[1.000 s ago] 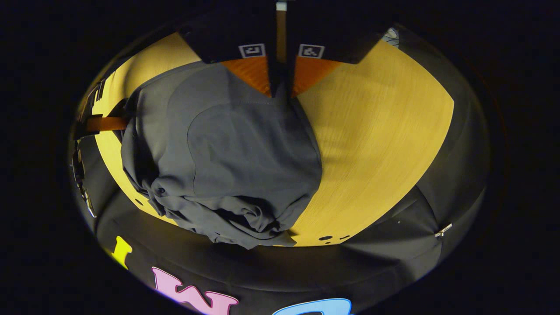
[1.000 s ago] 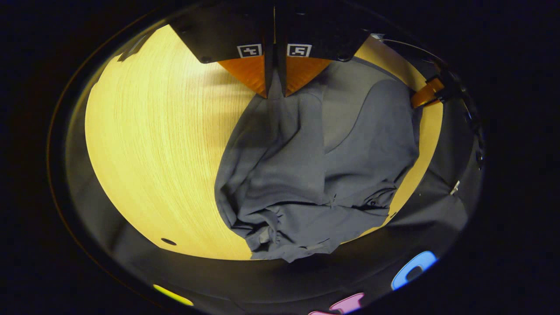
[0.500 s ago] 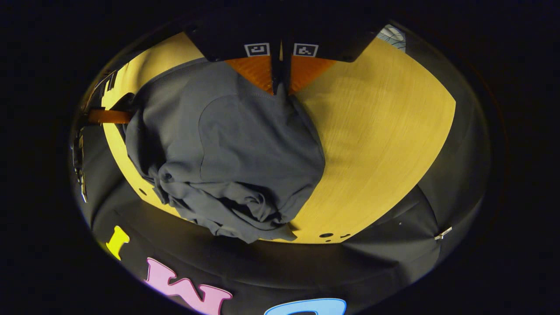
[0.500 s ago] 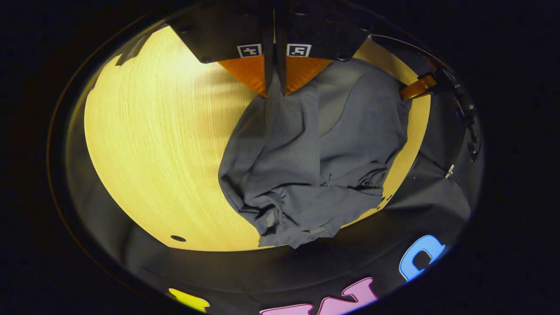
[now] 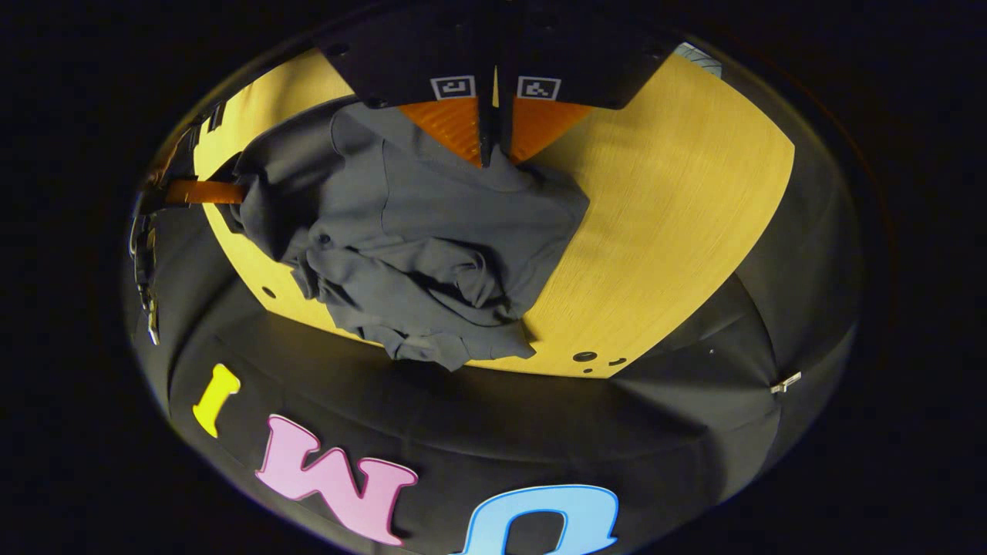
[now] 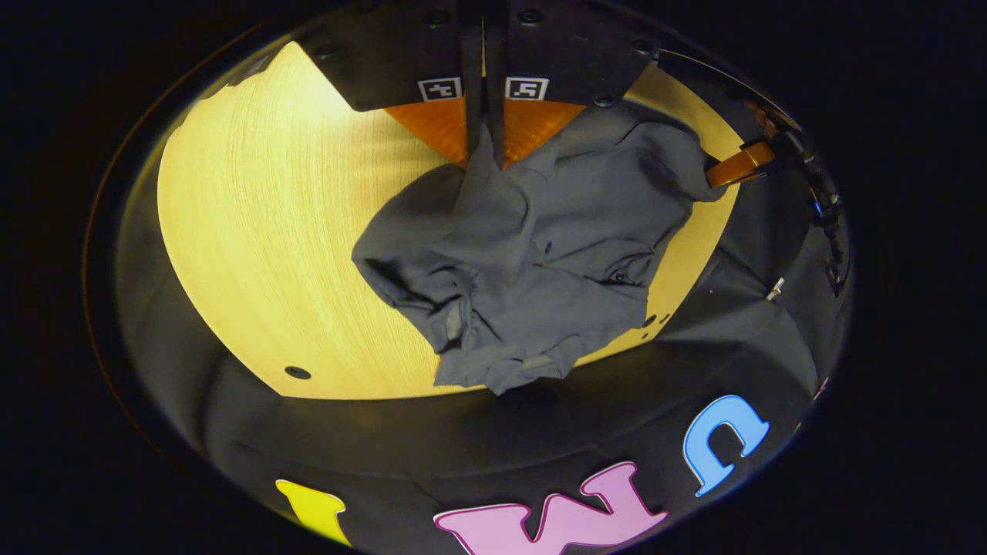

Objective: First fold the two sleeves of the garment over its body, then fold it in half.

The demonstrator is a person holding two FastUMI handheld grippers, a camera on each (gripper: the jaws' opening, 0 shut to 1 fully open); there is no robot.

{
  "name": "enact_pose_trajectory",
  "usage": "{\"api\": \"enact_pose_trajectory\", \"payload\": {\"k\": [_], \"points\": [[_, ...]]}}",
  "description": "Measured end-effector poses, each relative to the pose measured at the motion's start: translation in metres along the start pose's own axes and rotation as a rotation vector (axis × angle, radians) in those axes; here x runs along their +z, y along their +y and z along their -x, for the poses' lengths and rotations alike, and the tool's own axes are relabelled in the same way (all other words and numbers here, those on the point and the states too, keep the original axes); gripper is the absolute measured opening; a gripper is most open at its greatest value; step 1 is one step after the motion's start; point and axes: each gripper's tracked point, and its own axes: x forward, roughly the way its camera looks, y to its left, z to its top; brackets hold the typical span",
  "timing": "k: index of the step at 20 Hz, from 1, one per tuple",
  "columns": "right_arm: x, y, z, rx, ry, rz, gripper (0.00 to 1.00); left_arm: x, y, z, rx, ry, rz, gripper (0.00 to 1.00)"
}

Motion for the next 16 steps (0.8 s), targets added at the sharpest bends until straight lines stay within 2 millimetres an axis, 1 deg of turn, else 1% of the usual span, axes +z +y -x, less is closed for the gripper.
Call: {"api": "enact_pose_trajectory", "payload": {"k": [4,9,13,14,15,16], "points": [[0.028,0.002,-0.004,0.015,-0.037,0.025,0.06,0.04,0.003,-0.004,0.008,-0.055,0.021,0.05],[0.072,0.005,-0.018,0.035,-0.084,0.052,0.06,0.098,-0.006,-0.014,-0.019,-0.127,0.013,0.06],[0.116,0.002,-0.032,0.035,-0.138,0.077,0.06,0.147,-0.014,-0.031,-0.028,-0.182,-0.01,0.06],[0.127,0.001,-0.037,0.036,-0.152,0.088,0.06,0.157,-0.016,-0.038,-0.028,-0.195,-0.02,0.02],[0.137,0.0,-0.043,0.036,-0.163,0.092,0.06,0.168,-0.019,-0.044,-0.031,-0.206,-0.025,0.06],[0.148,0.0,-0.048,0.036,-0.172,0.095,0.06,0.179,-0.022,-0.05,-0.032,-0.212,-0.025,0.05]]}}
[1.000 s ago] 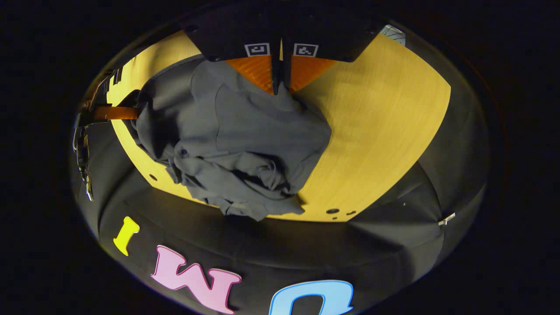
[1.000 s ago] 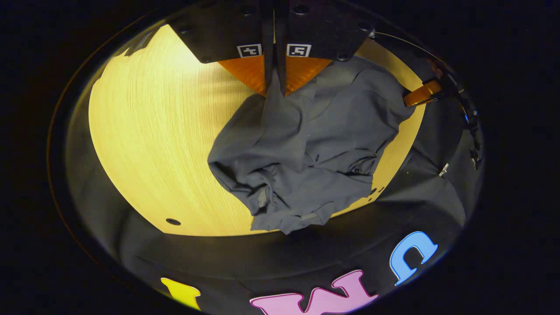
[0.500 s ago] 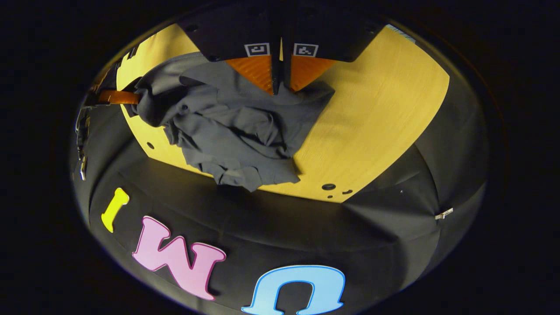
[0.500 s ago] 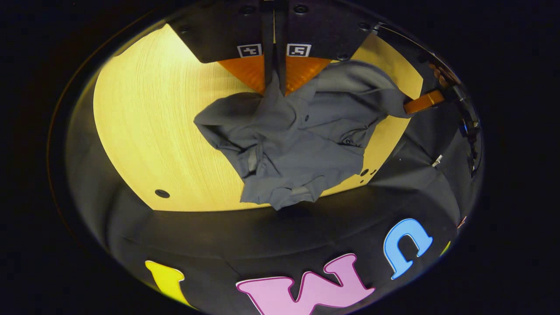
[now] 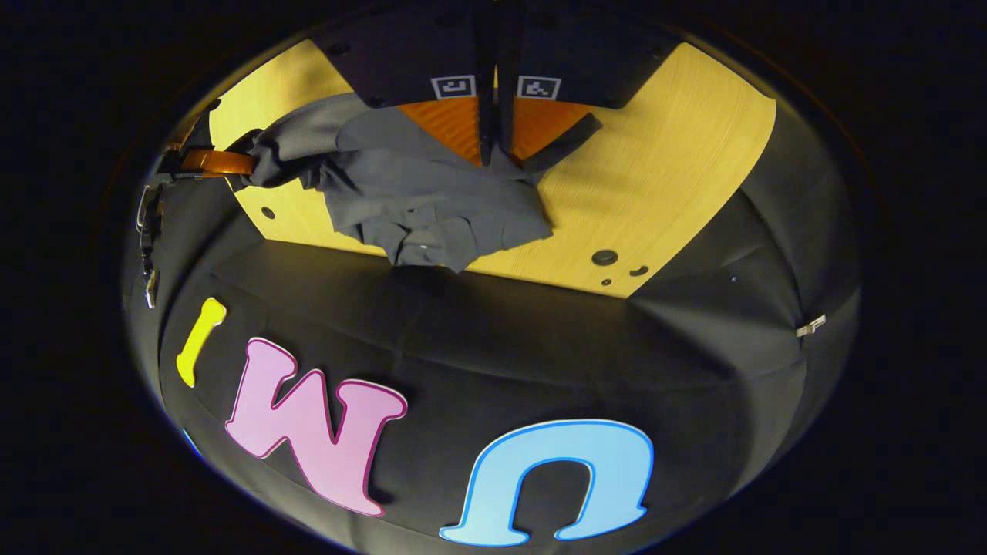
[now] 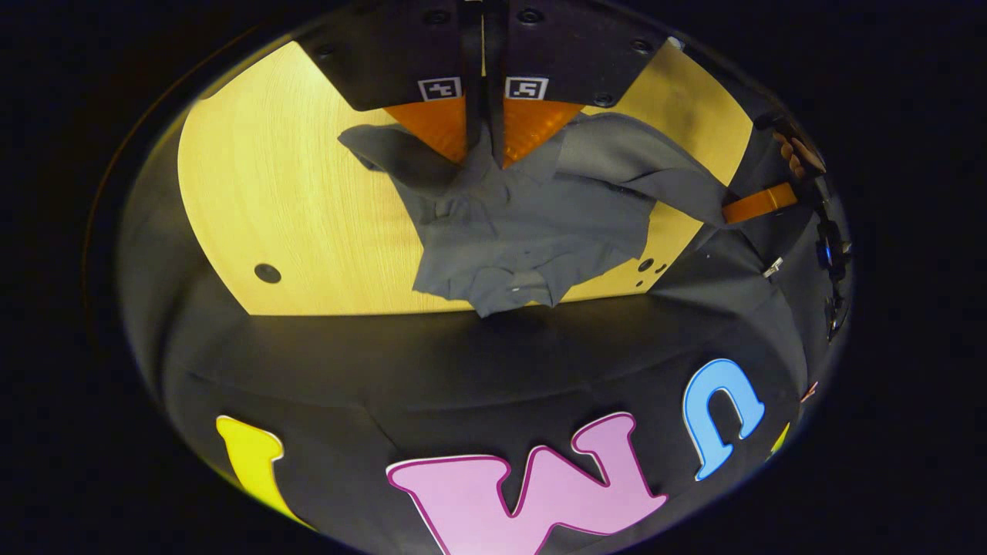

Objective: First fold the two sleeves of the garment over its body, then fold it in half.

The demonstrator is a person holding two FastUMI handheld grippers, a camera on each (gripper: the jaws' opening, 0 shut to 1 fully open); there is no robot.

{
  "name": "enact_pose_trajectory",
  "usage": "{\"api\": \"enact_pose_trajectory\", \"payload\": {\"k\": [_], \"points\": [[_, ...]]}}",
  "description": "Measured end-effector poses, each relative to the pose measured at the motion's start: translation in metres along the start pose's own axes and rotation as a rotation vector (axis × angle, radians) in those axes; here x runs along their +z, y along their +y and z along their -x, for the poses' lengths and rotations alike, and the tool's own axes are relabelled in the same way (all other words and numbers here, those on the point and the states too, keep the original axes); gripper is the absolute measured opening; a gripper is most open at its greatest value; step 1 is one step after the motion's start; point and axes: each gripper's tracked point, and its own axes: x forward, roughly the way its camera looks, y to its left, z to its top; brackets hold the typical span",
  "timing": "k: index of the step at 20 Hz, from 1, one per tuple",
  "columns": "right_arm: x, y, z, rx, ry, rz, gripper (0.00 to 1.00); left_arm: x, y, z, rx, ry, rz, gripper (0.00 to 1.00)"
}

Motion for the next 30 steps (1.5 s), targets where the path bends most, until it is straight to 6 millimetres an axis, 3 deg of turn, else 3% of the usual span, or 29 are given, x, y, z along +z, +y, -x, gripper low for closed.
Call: {"api": "enact_pose_trajectory", "payload": {"k": [4,8,13,16,18,20,22,23,24,25,26,27,28,30], "points": [[0.034,-0.006,-0.032,-0.002,-0.041,0.018,0.06,0.033,-0.009,-0.039,-0.017,-0.031,0.015,0.05],[0.058,-0.011,-0.065,-0.001,-0.066,-0.002,0.06,0.048,-0.008,-0.084,-0.012,-0.04,0.01,0.05],[0.063,-0.022,-0.114,-0.011,-0.06,0.0,0.06,0.042,-0.001,-0.134,0.011,-0.012,0.025,0.05],[0.062,-0.024,-0.137,-0.013,-0.056,0.023,0.06,0.038,0.006,-0.156,0.035,-0.007,0.041,0.09],[0.059,-0.028,-0.151,-0.027,-0.045,0.021,0.06,0.036,0.005,-0.165,0.043,-0.009,0.031,0.05],[0.055,-0.03,-0.159,-0.034,-0.037,0.0,0.06,0.033,0.006,-0.17,0.052,-0.005,0.011,0.08],[0.056,-0.032,-0.158,-0.045,-0.034,-0.013,0.13,0.034,0.003,-0.17,0.058,0.002,-0.017,0.14],[0.058,-0.031,-0.154,-0.043,-0.041,-0.019,0.24,0.036,0.002,-0.166,0.062,0.003,-0.029,0.16],[0.062,-0.03,-0.15,-0.047,-0.055,-0.019,0.17,0.039,0.002,-0.161,0.068,-0.004,-0.032,0.19],[0.067,-0.029,-0.143,-0.049,-0.071,-0.014,0.33,0.045,0.001,-0.154,0.07,-0.017,-0.027,0.2],[0.073,-0.03,-0.134,-0.055,-0.086,-0.003,0.33,0.05,0.001,-0.147,0.071,-0.033,-0.023,0.24],[0.077,-0.029,-0.13,-0.054,-0.098,0.004,0.25,0.059,0.0,-0.138,0.067,-0.056,-0.025,0.38],[0.08,-0.029,-0.12,-0.063,-0.111,0.013,0.4,0.066,0.001,-0.129,0.069,-0.077,-0.033,0.51],[0.09,-0.03,-0.099,-0.091,-0.15,0.031,0.58,0.081,0.001,-0.105,0.066,-0.119,-0.053,0.79]]}}
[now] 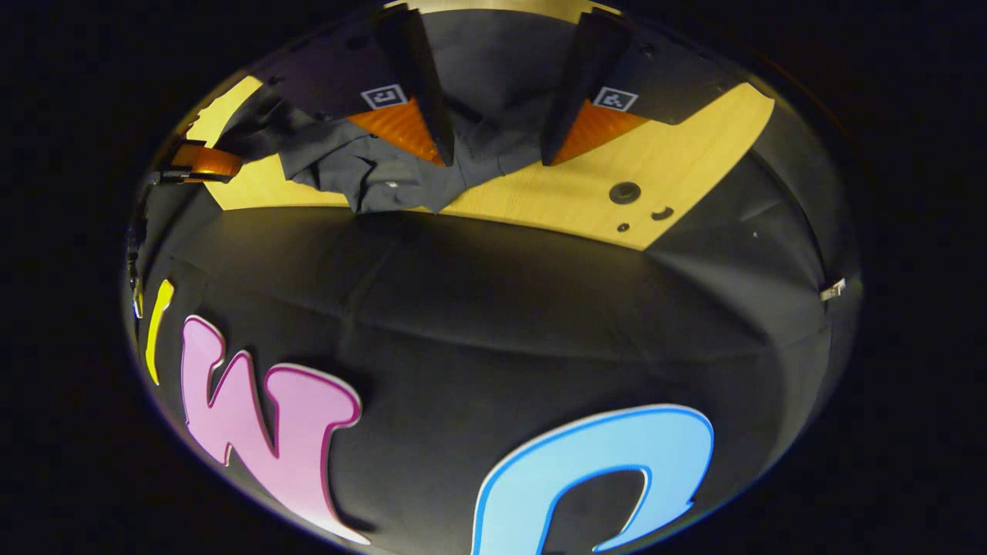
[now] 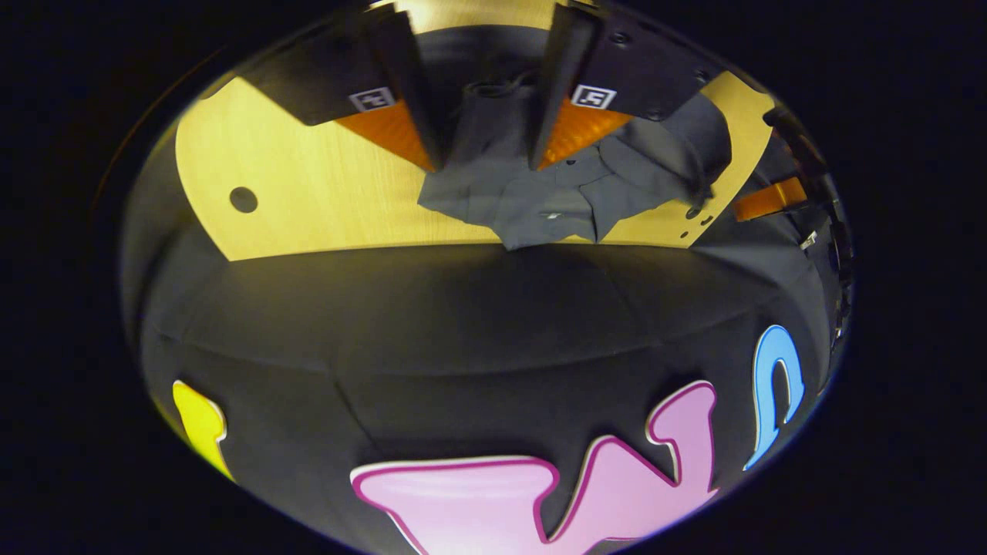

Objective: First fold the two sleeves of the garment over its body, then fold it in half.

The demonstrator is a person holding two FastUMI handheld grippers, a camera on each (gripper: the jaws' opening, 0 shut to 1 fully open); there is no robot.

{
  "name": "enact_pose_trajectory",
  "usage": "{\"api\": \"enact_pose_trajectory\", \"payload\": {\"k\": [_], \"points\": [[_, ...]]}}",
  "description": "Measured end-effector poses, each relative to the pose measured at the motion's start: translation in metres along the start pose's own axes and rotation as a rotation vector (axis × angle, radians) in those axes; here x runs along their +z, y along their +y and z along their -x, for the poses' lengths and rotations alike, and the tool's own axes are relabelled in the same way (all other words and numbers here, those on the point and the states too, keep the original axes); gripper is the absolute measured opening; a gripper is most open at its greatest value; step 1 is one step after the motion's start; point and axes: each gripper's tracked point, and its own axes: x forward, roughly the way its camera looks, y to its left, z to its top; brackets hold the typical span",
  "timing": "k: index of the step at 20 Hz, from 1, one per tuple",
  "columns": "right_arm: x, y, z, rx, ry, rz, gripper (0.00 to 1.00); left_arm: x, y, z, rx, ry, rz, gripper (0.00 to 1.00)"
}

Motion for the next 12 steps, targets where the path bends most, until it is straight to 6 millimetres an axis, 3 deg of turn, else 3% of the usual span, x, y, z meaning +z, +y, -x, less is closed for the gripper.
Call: {"api": "enact_pose_trajectory", "payload": {"k": [1,2,3,6,12], "points": [[0.006,-0.001,0.008,-0.01,-0.019,0.005,0.69,0.008,0.001,0.012,-0.001,-0.02,-0.01,0.77],[0.011,-0.001,0.018,-0.018,-0.035,0.007,0.74,0.014,0.001,0.026,-0.004,-0.041,-0.021,0.84],[0.014,-0.002,0.03,-0.031,-0.049,0.008,0.94,0.019,0.002,0.041,-0.003,-0.06,-0.032,0.87],[0.027,-0.002,0.073,-0.078,-0.111,0.021,0.99,0.028,0.007,0.092,-0.004,-0.113,-0.059,0.95],[0.028,0.021,0.167,-0.141,-0.229,0.106,0.99,0.022,0.022,0.197,-0.008,-0.189,-0.069,0.94]]}}
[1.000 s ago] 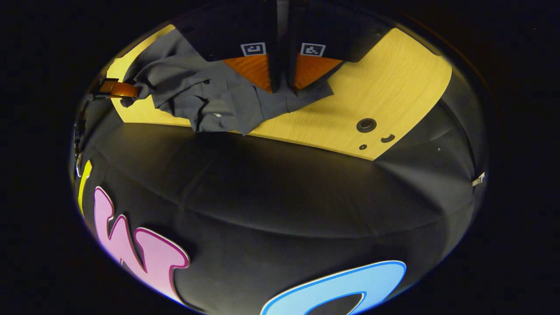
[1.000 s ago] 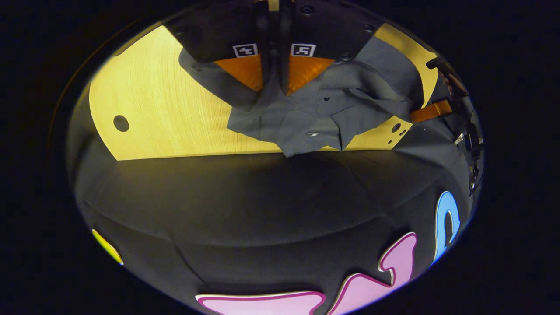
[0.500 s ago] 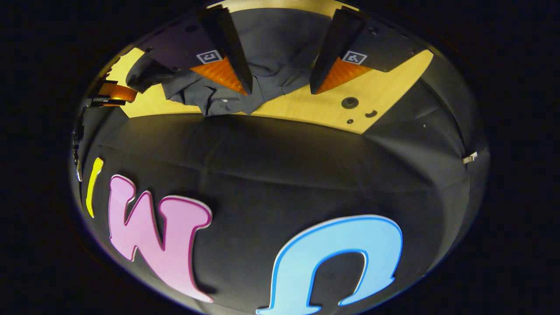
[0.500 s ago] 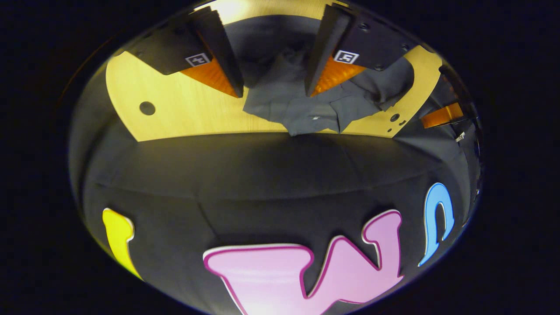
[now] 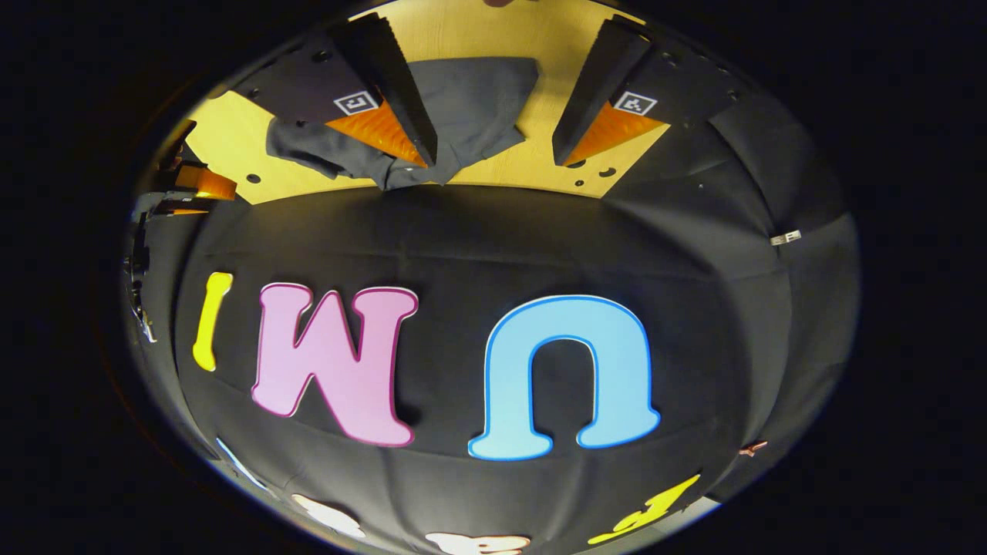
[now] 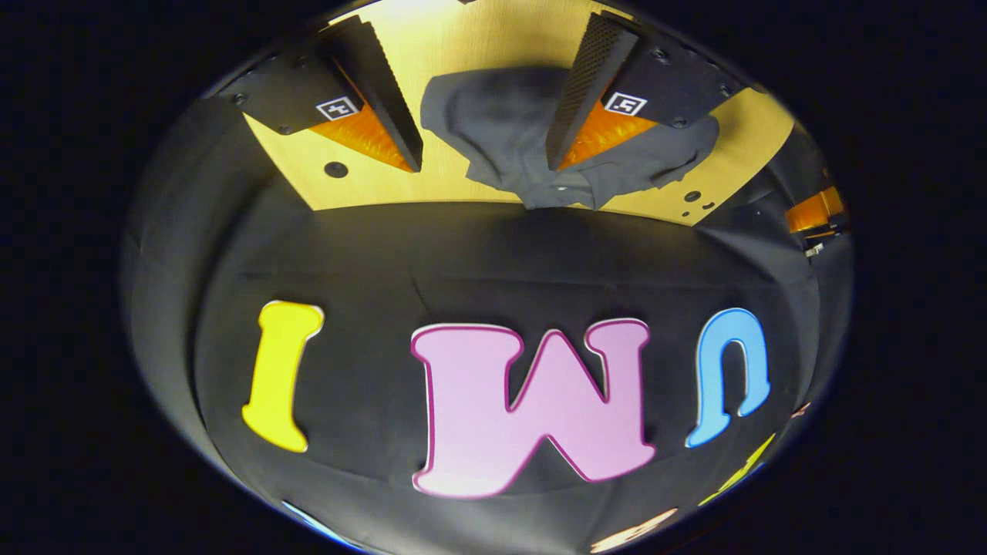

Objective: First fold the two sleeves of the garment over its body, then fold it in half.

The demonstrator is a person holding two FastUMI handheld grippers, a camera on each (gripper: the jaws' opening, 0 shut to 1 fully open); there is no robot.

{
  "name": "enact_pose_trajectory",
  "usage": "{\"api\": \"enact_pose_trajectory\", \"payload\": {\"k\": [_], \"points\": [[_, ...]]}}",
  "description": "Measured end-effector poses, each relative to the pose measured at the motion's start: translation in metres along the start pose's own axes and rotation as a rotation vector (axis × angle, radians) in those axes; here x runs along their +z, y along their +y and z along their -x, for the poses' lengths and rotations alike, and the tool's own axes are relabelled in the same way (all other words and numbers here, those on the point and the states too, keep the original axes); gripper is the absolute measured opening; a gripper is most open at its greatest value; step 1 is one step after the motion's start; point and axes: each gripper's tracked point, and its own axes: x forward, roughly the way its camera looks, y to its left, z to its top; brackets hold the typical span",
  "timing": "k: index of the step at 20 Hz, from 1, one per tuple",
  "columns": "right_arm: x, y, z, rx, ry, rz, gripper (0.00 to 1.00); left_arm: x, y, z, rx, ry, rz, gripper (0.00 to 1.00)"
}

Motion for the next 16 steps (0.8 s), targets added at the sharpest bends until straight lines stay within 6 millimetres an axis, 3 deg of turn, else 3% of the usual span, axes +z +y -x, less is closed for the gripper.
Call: {"api": "enact_pose_trajectory", "payload": {"k": [6,10,16], "points": [[-0.005,0.027,0.084,0.009,-0.054,0.025,0.99,-0.012,0.028,0.09,0.028,-0.031,0.053,0.95],[-0.015,0.05,0.131,0.03,-0.071,0.009,0.99,-0.021,0.041,0.137,0.049,-0.083,0.071,0.95],[-0.063,0.075,0.195,0.087,-0.012,0.009,0.99,-0.062,0.038,0.195,0.026,-0.081,0.079,0.96]]}}
